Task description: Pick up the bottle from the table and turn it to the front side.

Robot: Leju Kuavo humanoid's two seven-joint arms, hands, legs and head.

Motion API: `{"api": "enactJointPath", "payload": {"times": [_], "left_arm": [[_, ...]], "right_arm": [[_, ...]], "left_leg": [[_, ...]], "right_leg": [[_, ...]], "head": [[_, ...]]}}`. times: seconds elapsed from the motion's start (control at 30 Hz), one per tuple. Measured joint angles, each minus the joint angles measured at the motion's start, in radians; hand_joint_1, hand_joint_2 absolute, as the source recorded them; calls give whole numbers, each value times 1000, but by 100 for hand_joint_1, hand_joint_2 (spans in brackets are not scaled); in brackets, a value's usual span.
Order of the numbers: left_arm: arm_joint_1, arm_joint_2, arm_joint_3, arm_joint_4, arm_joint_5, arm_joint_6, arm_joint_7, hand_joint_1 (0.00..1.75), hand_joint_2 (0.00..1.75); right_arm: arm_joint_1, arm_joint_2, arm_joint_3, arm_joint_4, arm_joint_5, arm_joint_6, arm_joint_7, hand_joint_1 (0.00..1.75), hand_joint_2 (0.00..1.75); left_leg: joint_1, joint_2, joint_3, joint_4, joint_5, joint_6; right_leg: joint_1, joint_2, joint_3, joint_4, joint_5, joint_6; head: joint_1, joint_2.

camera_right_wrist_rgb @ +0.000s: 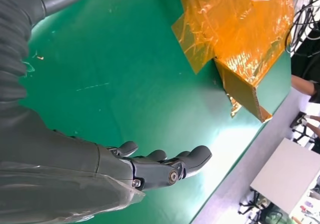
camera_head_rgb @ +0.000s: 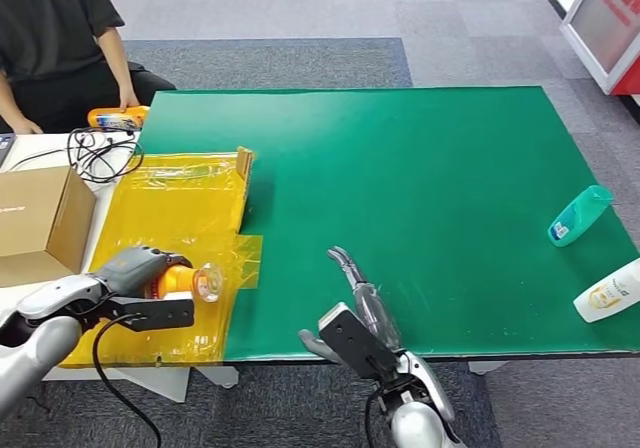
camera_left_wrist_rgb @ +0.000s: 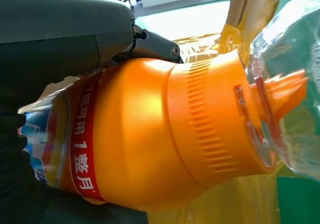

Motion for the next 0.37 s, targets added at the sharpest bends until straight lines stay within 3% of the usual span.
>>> {"api": "enactJointPath", "payload": {"times": [0.17,0.37], "left_arm": [[-14,-14,-53,35,-113,116,-5,172,175],[-8,-85,-39,39,-306,261,17,169,175]], "right_arm": [[2,0,0,11,2,0,2,0,175],[7,0,0,11,20,7,15,0,175]], "left_leg": [[0,0,0,0,1,0],[0,0,-1,0,0,0]], "right_leg": [[0,0,0,0,0,0],[0,0,-1,0,0,0]], "head": [[0,0],[0,0]]}}
